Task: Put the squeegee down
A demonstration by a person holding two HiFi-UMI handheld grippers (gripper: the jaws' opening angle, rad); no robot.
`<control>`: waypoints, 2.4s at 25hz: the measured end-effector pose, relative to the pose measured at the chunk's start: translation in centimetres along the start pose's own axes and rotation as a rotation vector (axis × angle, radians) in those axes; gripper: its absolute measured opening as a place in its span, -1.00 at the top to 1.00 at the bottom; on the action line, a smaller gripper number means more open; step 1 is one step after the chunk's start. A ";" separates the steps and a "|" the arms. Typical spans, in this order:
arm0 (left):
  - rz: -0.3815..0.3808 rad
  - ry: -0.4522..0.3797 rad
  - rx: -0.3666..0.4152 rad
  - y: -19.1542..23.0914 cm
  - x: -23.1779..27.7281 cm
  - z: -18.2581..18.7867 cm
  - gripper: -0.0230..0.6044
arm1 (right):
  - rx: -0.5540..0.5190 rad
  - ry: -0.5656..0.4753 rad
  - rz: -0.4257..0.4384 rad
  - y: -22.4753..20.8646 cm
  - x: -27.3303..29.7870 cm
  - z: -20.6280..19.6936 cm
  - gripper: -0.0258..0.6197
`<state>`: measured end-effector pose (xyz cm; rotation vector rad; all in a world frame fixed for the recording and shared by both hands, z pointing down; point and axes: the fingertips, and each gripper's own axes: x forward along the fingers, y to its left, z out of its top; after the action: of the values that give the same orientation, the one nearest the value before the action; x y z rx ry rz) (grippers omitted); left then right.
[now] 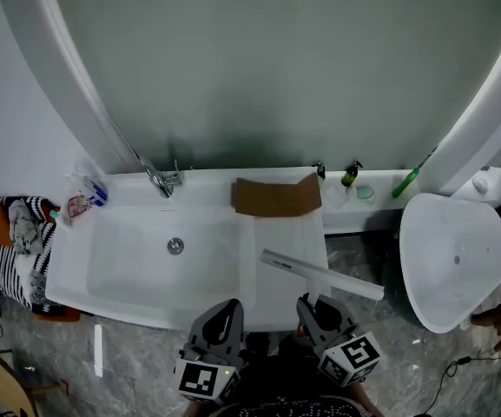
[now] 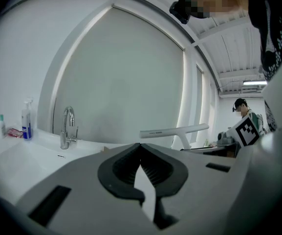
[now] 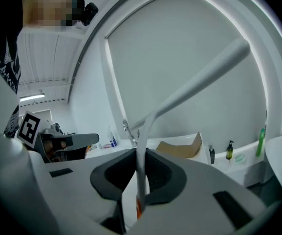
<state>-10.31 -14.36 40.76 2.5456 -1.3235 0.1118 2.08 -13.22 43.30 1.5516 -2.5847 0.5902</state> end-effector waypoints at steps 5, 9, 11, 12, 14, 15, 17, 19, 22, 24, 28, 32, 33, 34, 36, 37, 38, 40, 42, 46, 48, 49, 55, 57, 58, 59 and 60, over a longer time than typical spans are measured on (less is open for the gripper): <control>0.008 0.019 -0.009 1.3 0.3 0.0 0.91 | 0.015 0.018 -0.002 0.1 0.9 -0.6 0.75; 0.012 0.035 -0.022 1.4 0.4 -0.5 0.91 | 0.024 0.021 -0.010 -0.1 1.1 -0.6 0.75; 0.012 0.037 -0.025 1.3 0.6 -0.7 0.91 | 0.026 0.022 -0.009 -0.2 1.2 -0.4 0.75; 0.011 0.034 -0.028 1.2 0.8 -0.6 0.91 | 0.027 0.024 -0.007 -0.3 1.2 -0.4 0.75; 0.014 0.017 -0.045 0.8 1.1 -0.1 0.91 | 0.030 0.031 0.000 -0.5 1.3 -0.4 0.75; 0.018 0.005 -0.053 0.7 1.2 0.2 0.91 | 0.031 0.032 0.005 -0.6 1.4 -0.2 0.75; 0.022 0.010 -0.043 0.9 1.2 0.3 0.91 | 0.028 0.030 0.013 -0.6 1.6 0.2 0.75; 0.030 0.025 -0.027 1.1 1.2 0.0 0.91 | 0.028 0.030 0.021 -0.8 1.7 0.3 0.75; 0.047 0.032 -0.034 1.4 1.2 -0.2 0.91 | 0.056 0.035 0.043 -1.1 1.9 0.5 0.75; 0.061 0.031 -0.039 1.7 1.2 0.0 0.91 | 0.071 0.037 0.060 -1.2 2.2 0.9 0.75; 0.091 0.030 -0.049 2.3 1.1 0.1 0.91 | 0.069 0.060 0.093 -1.8 3.6 1.3 0.75; 0.106 0.031 -0.038 2.9 1.4 0.2 0.91 | 0.123 0.090 0.142 -3.0 6.7 0.4 0.75; 0.109 0.029 -0.035 3.1 1.5 0.2 0.91 | 0.159 0.100 0.153 -3.5 7.6 -0.1 0.75; 0.112 0.025 -0.033 3.2 1.7 0.3 0.91 | 0.194 0.113 0.160 -4.1 8.5 -0.6 0.75; 0.114 0.017 -0.031 3.3 2.0 0.6 0.91 | 0.223 0.150 0.159 -5.3 10.1 -1.9 0.75; 0.115 0.017 -0.029 3.4 2.2 0.7 0.91 | 0.214 0.172 0.154 -5.9 10.9 -2.6 0.75; 0.116 0.021 -0.028 3.5 2.4 0.8 0.91 | 0.204 0.195 0.148 -6.4 11.7 -3.3 0.75; 0.116 0.030 -0.030 3.7 3.0 0.8 0.91 | 0.229 0.227 0.140 -7.4 13.1 -4.6 0.75; 0.112 0.034 -0.036 3.7 3.6 0.8 0.91 | 0.297 0.238 0.139 -8.3 14.1 -5.4 0.75; 0.104 0.034 -0.040 3.8 4.5 0.8 0.91 | 0.376 0.277 0.137 -9.8 15.8 -7.2 0.75; 0.103 0.042 -0.041 3.8 5.0 0.7 0.91 | 0.398 0.303 0.136 -10.4 16.5 -8.2 0.75; 0.104 0.049 -0.043 3.9 5.2 0.6 0.91 | 0.406 0.316 0.133 -10.8 16.8 -8.6 0.75; 0.127 0.068 -0.054 4.4 5.8 0.6 0.91 | 0.447 0.364 0.113 -12.2 18.0 -10.7 0.75; 0.125 0.053 -0.044 4.5 6.0 0.6 0.91 | 0.465 0.374 0.113 -12.3 18.2 -11.2 0.75; 0.123 0.050 -0.042 4.5 6.1 0.6 0.91 | 0.477 0.374 0.114 -12.4 18.3 -11.4 0.75; 0.122 0.048 -0.040 4.4 6.2 0.5 0.91 | 0.492 0.373 0.113 -12.5 18.4 -11.6 0.75; 0.121 0.048 -0.040 4.4 6.3 0.5 0.91 | 0.507 0.371 0.112 -12.6 18.5 -11.8 0.75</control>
<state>-10.28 -21.91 42.37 2.4144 -1.4460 0.1673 2.32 -29.74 62.49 1.2388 -2.3504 1.4801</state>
